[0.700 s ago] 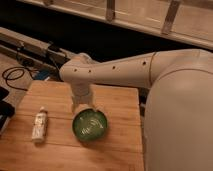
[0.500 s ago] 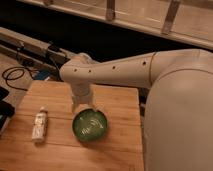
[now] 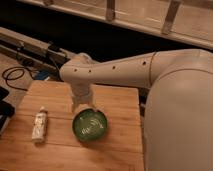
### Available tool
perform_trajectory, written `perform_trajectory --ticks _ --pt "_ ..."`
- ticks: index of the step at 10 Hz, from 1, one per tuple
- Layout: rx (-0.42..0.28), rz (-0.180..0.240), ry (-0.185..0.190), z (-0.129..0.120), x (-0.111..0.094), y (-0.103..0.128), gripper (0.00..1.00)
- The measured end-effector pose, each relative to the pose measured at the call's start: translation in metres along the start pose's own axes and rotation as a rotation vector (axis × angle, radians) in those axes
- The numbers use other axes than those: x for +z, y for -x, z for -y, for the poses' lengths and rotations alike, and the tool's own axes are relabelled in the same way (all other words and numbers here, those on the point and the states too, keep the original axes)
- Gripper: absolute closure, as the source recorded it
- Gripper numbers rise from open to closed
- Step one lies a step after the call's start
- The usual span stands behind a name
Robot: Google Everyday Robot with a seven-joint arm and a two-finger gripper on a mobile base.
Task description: Place the bottle in the ceramic bowl
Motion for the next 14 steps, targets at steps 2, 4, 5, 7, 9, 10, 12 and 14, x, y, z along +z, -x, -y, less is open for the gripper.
perform_trajectory --ticks 2,4,5,7,9,10,12,14 --pt "0.001 0.001 0.0 0.0 0.0 0.0 0.35" --pt "0.001 0.001 0.001 0.0 0.0 0.0 0.35" --pt "0.0 0.001 0.001 0.0 0.0 0.0 0.35" --pt "0.0 0.001 0.001 0.0 0.0 0.0 0.35" --pt "0.0 0.001 0.0 0.0 0.0 0.0 0.35" --pt "0.0 0.001 0.001 0.0 0.0 0.0 0.35" --pt "-0.003 0.005 -0.003 0.0 -0.001 0.0 0.35" --pt "-0.071 0.04 -0.036 -0.013 -0.004 0.002 0.35"
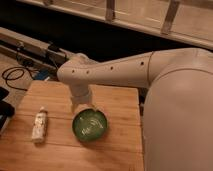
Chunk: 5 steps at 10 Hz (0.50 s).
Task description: Place the bottle in the ceramic bowl
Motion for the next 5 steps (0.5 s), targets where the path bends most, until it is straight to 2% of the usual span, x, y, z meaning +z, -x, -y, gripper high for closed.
perform_trajectory --ticks 2,5 --pt "-0.099 0.028 -0.013 -0.027 -0.003 0.014 0.35" --pt "-0.255 0.053 -0.007 -0.096 -0.007 0.039 0.35"
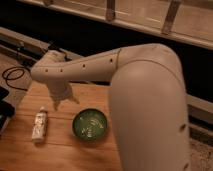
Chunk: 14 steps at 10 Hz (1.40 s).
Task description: Place the bottle in the ceramic bowl
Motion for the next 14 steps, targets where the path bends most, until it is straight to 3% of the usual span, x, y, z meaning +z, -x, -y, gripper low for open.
perform_trajectory --ticks 3,8,10,14 --pt "-0.082 0.01 0.031 -0.059 0.006 0.025 0.35" --pt "-0.074 0.01 0.025 -0.053 0.008 0.026 0.35" --pt "-0.087 -0.02 0.034 -0.054 0.019 0.024 0.35" --pt "-0.193 -0.066 0.083 -0.109 0.051 0.036 0.35"
